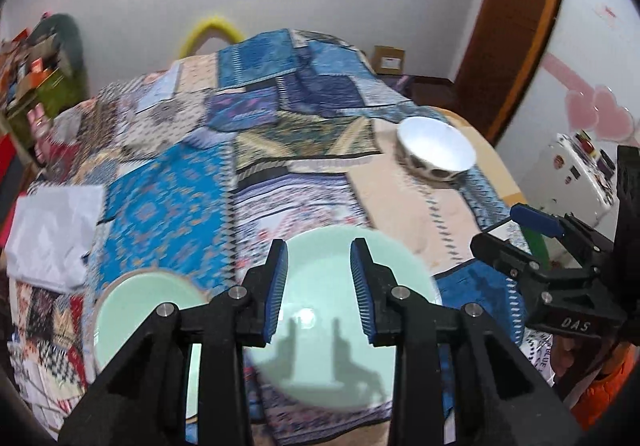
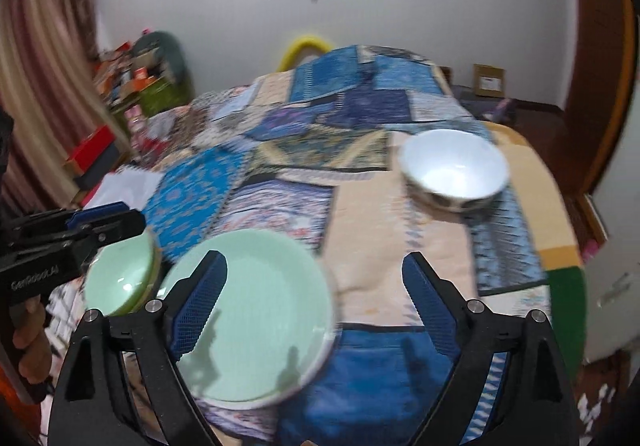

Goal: Organize plates and bowls

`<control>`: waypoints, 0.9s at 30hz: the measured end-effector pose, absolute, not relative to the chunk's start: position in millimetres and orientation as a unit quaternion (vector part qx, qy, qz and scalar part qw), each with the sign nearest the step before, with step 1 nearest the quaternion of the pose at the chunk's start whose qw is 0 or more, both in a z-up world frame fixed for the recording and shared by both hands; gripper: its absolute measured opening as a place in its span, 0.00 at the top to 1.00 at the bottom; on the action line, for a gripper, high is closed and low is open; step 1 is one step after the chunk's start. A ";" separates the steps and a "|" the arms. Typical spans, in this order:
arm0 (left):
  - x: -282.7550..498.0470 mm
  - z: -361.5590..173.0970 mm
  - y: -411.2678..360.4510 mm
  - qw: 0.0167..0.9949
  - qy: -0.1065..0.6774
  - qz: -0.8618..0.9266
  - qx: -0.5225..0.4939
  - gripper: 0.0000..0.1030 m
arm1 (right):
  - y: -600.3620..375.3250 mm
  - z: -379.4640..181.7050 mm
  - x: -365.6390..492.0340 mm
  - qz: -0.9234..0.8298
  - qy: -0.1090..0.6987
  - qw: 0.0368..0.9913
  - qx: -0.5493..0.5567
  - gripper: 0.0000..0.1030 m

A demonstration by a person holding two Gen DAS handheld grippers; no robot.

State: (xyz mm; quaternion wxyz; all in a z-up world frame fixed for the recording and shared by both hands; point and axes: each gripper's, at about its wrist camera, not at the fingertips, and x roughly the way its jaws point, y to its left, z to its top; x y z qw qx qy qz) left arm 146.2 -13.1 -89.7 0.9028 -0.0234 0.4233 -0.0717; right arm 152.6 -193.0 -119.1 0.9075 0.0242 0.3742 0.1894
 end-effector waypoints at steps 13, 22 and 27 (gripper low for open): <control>221.6 -109.3 -103.6 0.888 0.443 -0.125 -0.010 0.69 | -281.6 -116.3 190.1 0.118 0.360 0.925 0.034 0.16; 287.4 -133.6 -133.0 0.881 0.453 -0.131 -0.025 0.53 | -307.7 -125.2 234.2 0.103 0.361 0.926 0.029 0.31; 322.8 -151.6 -142.3 0.875 0.465 -0.130 -0.027 0.48 | -313.2 -144.4 262.2 0.110 0.381 0.917 0.043 0.47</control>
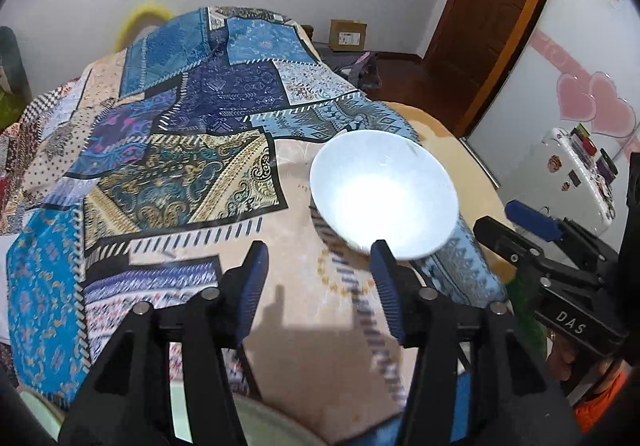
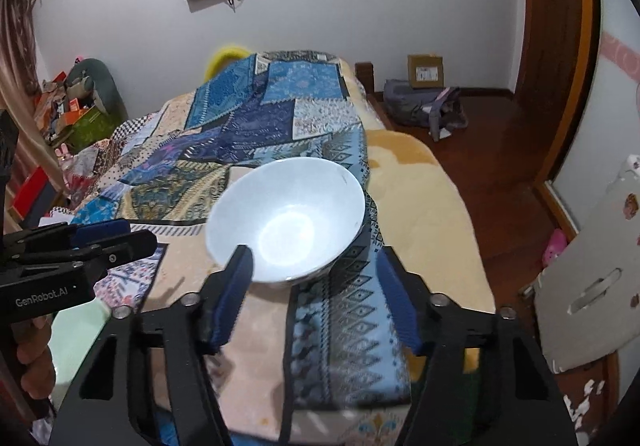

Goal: Organize plates and bowls

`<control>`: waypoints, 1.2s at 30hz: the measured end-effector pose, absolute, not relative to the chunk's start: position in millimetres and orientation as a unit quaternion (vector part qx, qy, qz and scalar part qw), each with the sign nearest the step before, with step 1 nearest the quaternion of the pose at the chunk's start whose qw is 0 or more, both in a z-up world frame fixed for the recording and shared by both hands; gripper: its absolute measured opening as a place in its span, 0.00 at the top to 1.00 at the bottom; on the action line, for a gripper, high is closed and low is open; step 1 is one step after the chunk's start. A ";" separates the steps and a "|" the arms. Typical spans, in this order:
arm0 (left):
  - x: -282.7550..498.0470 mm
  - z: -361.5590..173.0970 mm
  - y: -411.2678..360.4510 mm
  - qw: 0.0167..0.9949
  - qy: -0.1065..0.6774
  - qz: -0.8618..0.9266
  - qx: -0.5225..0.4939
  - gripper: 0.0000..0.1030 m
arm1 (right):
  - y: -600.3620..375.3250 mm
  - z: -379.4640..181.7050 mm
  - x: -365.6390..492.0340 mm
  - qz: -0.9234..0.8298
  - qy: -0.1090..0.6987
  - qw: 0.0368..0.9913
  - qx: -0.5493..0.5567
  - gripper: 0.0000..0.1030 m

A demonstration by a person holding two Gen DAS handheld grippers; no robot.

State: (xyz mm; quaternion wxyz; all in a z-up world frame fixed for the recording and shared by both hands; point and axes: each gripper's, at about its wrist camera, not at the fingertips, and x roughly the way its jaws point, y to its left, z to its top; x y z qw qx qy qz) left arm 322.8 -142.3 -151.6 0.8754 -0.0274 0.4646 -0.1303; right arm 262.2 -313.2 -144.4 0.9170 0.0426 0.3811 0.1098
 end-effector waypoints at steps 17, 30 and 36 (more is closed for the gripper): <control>389.9 -204.4 -163.0 0.853 0.506 -0.127 -0.023 0.51 | -322.2 -186.1 311.9 0.122 0.417 0.897 0.074 0.73; 398.4 -221.0 -177.0 0.834 0.533 -0.142 -0.021 0.79 | -319.3 -186.6 317.5 0.125 0.421 0.895 0.077 0.76; 383.9 -213.8 -171.6 0.835 0.532 -0.140 -0.019 0.79 | -312.1 -180.2 309.2 0.125 0.423 0.895 0.072 0.76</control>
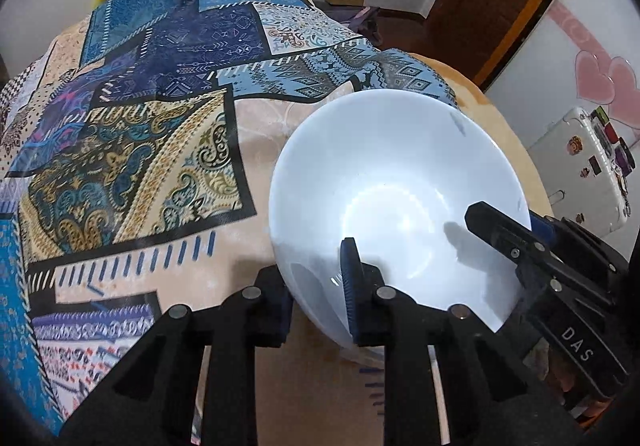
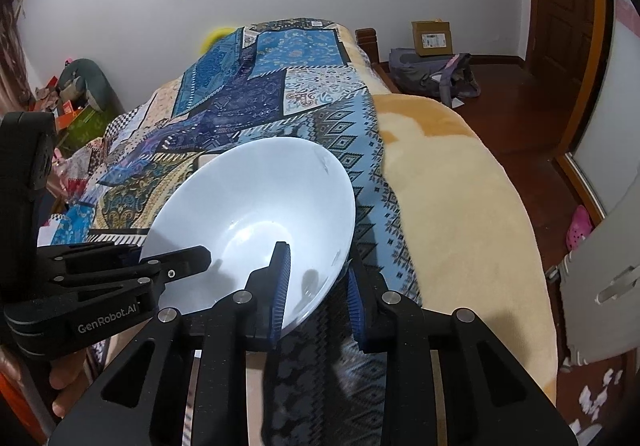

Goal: Organize plates and bowls

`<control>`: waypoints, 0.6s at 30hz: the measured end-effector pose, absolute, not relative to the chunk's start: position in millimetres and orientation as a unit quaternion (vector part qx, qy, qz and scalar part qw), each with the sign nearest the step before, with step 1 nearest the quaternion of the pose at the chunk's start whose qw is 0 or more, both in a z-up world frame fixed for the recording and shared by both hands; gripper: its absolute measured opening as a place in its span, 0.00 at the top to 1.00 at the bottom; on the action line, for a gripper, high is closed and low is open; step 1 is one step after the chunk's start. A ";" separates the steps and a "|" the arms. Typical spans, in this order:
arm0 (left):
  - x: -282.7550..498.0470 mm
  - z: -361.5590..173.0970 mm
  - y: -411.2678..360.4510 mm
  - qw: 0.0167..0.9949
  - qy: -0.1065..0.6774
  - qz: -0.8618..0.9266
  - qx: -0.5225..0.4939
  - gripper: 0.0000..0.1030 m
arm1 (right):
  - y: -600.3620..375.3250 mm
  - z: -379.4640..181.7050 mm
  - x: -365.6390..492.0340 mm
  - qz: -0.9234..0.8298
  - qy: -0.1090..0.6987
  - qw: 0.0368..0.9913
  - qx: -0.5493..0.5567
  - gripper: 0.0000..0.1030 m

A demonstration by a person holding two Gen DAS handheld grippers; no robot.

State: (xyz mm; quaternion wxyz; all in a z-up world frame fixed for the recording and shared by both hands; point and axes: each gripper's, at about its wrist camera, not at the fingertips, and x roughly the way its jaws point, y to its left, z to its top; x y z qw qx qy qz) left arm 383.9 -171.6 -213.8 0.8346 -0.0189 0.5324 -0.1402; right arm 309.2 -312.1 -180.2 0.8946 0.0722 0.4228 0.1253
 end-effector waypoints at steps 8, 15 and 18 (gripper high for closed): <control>349.2 -182.2 -156.1 0.844 0.517 -0.138 -0.020 0.79 | -301.3 -159.0 286.1 0.132 0.410 0.900 0.072 0.76; 314.1 -152.8 -137.9 0.853 0.504 -0.132 -0.025 0.79 | -285.7 -134.5 259.5 0.146 0.390 0.906 0.074 0.76; 297.3 -141.0 -128.7 0.857 0.499 -0.128 -0.026 0.79 | -277.7 -124.4 247.7 0.152 0.381 0.909 0.072 0.76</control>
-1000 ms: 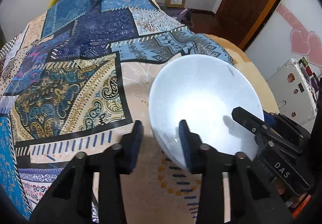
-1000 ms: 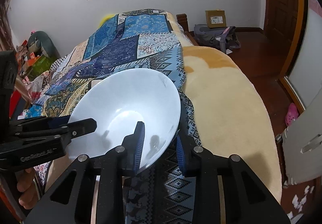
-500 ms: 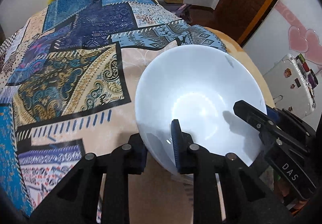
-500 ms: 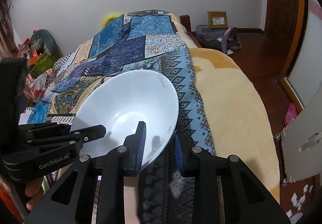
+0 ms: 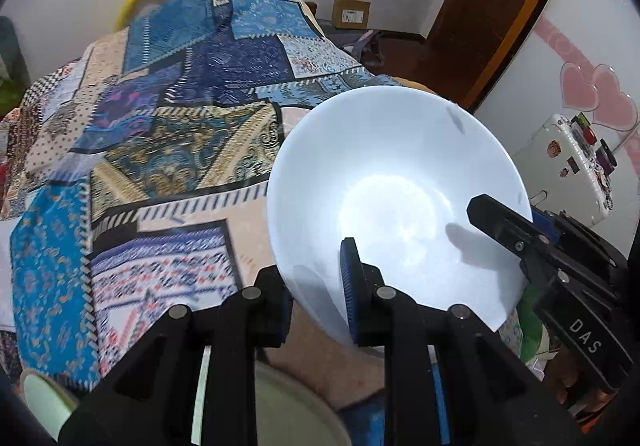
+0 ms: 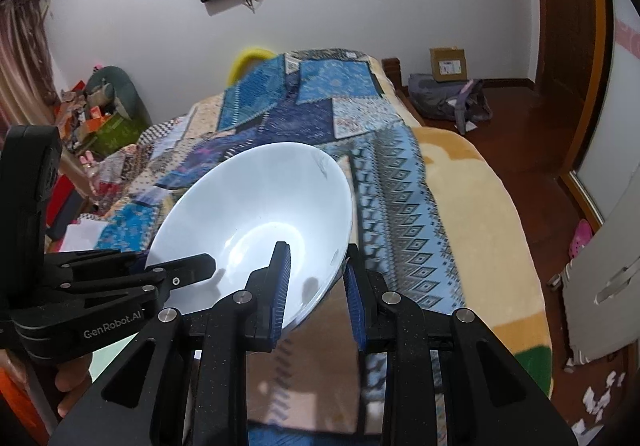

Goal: Organize plates and bowls

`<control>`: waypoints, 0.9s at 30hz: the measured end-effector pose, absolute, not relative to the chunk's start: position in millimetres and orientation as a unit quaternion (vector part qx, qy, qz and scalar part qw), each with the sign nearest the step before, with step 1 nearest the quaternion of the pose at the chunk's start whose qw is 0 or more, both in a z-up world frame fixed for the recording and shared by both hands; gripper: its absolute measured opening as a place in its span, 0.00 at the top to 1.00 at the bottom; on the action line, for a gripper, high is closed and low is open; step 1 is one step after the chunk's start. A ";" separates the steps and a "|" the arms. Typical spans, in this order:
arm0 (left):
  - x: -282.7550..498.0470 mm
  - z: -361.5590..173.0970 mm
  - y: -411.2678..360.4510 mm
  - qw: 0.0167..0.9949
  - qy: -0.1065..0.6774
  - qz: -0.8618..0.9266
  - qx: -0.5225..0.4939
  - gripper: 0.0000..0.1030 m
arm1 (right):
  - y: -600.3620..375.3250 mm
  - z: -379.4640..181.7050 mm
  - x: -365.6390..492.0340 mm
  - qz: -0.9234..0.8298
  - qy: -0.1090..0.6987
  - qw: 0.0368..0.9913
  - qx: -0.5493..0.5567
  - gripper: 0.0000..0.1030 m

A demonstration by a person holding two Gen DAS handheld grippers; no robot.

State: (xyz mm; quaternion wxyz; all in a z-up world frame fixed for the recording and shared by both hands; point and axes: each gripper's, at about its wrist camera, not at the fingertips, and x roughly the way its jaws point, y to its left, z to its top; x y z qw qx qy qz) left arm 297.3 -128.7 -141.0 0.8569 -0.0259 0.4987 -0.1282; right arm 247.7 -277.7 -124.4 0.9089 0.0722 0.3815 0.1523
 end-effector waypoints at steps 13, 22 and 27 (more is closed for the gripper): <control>234.8 -102.2 -77.1 0.875 0.469 -0.109 -0.049 0.79 | -233.4 -101.5 208.3 0.177 0.359 0.914 0.070 0.76; 193.5 -94.2 -24.4 0.882 0.458 -0.088 -0.069 0.79 | -188.8 -98.7 180.2 0.203 0.353 0.911 0.063 0.76; 171.0 -93.4 10.4 0.886 0.450 -0.069 -0.086 0.79 | -162.0 -98.5 170.9 0.221 0.353 0.908 0.052 0.76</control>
